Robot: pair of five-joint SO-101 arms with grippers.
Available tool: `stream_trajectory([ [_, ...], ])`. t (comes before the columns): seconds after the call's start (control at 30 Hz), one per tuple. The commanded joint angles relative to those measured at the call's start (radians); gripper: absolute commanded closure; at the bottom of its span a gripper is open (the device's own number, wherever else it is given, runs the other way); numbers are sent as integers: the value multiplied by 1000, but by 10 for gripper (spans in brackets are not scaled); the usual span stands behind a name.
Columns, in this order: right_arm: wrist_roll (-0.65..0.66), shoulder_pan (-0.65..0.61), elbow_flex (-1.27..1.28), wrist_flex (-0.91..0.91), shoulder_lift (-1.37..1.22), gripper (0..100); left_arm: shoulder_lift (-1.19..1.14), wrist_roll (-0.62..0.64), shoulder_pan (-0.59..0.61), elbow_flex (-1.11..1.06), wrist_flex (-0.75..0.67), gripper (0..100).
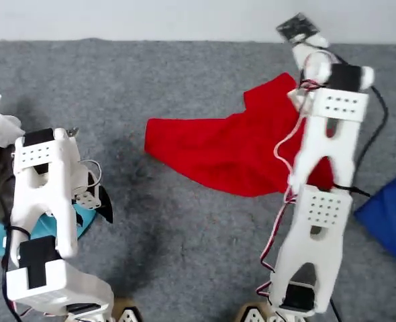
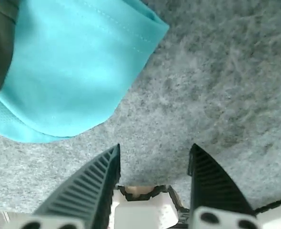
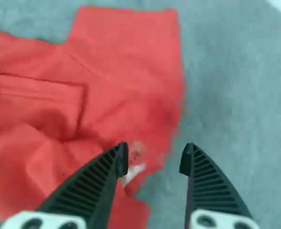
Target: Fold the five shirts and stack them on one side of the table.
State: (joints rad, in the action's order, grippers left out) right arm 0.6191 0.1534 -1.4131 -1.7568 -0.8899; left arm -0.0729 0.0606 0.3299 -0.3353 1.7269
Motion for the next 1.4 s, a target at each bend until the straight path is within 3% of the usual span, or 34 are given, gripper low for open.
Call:
stream_trajectory([
  [0.0,-43,39,169,-47,131,800,41,-6,-2,-1,28,776],
  [0.3,18,53,893,-2,501,801,40,-6,-2,-1,28,776],
  [0.6,23,111,1060,54,516,807,40,-6,-2,-1,28,776],
  [0.77,21,111,1068,84,515,998,40,-6,-3,-1,28,776],
  [0.97,32,88,1069,2,515,988,40,-6,-3,-1,28,776],
  [1.13,109,56,1137,-42,536,989,48,-6,-32,15,29,776],
  [1.37,290,10,1514,-39,708,989,49,-5,-178,153,31,776],
])
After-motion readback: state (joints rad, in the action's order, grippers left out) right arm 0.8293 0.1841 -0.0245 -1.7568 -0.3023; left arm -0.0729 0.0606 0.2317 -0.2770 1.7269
